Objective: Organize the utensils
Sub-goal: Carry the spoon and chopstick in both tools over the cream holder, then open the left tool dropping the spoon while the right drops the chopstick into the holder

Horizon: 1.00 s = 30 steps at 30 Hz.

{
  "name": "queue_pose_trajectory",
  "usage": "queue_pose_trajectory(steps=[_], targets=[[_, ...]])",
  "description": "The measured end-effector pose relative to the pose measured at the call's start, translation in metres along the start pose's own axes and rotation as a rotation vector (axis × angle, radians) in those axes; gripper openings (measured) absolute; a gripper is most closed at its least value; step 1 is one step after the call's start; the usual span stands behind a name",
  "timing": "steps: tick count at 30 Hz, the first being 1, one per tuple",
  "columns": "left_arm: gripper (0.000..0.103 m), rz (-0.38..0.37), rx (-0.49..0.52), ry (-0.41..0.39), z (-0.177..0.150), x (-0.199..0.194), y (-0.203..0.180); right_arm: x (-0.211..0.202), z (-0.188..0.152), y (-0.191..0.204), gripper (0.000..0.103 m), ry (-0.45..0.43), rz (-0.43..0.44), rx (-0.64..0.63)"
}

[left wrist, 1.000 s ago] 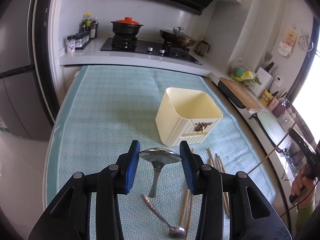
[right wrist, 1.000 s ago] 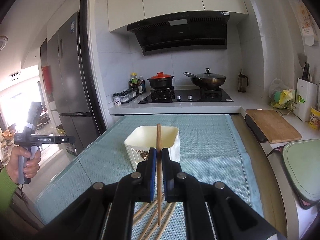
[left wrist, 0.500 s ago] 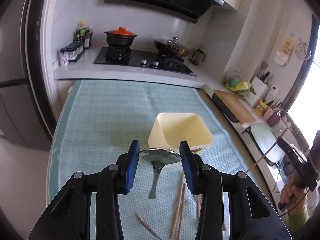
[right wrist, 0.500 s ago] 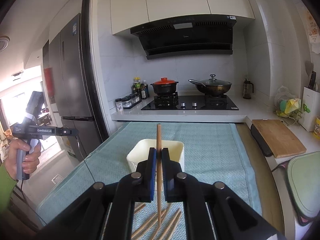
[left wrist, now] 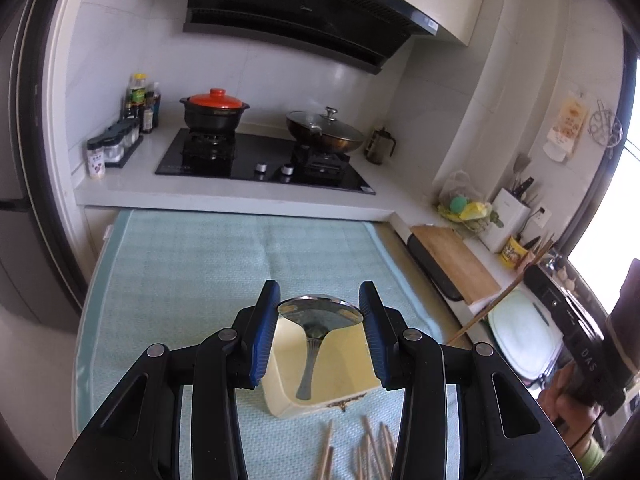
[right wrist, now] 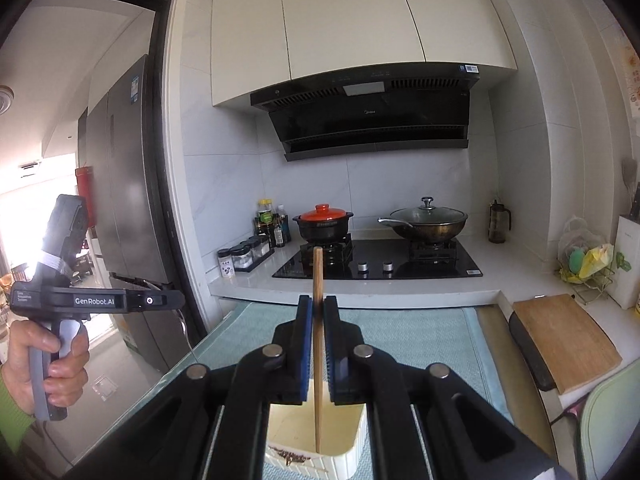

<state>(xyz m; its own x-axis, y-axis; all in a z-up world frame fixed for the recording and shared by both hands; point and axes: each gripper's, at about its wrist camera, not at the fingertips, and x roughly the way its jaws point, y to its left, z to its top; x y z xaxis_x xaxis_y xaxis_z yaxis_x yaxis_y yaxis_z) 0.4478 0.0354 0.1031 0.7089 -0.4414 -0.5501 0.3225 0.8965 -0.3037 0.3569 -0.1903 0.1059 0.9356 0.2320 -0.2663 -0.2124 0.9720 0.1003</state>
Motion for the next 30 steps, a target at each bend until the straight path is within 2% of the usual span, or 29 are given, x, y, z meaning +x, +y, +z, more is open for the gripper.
queue_pose_trajectory(steps=[3,8,13,18,19,20,21,23,25,30], targets=[[0.041,0.016,-0.013,0.022,-0.007,0.028,-0.001,0.029,-0.011,-0.004,0.006,0.027,-0.01,0.017],[0.041,0.038,-0.05,0.107,-0.03,0.074,0.007,0.079,-0.049,-0.024,0.006,0.171,-0.021,0.094],[0.041,0.072,-0.091,0.173,-0.054,0.104,0.022,0.107,-0.084,-0.043,0.006,0.289,-0.04,0.156],[0.044,0.109,-0.164,0.228,-0.069,0.126,0.042,0.123,-0.1,-0.057,0.008,0.373,-0.062,0.205],[0.046,0.105,-0.181,0.225,-0.07,0.125,0.045,0.124,-0.101,-0.059,0.009,0.391,-0.068,0.213],[0.053,0.095,-0.194,0.221,-0.07,0.123,0.047,0.124,-0.101,-0.061,0.021,0.407,-0.073,0.222],[0.061,0.089,-0.202,0.213,-0.07,0.119,0.049,0.122,-0.101,-0.062,0.043,0.415,-0.081,0.229],[0.068,0.085,-0.197,0.186,-0.068,0.104,0.051,0.108,-0.097,-0.062,0.06,0.384,-0.087,0.226],[0.072,0.082,-0.163,0.149,-0.067,0.079,0.05,0.086,-0.091,-0.06,0.06,0.333,-0.083,0.201],[0.093,0.138,-0.04,0.025,-0.091,-0.001,0.045,0.013,-0.084,-0.044,0.061,0.224,-0.078,0.104]])
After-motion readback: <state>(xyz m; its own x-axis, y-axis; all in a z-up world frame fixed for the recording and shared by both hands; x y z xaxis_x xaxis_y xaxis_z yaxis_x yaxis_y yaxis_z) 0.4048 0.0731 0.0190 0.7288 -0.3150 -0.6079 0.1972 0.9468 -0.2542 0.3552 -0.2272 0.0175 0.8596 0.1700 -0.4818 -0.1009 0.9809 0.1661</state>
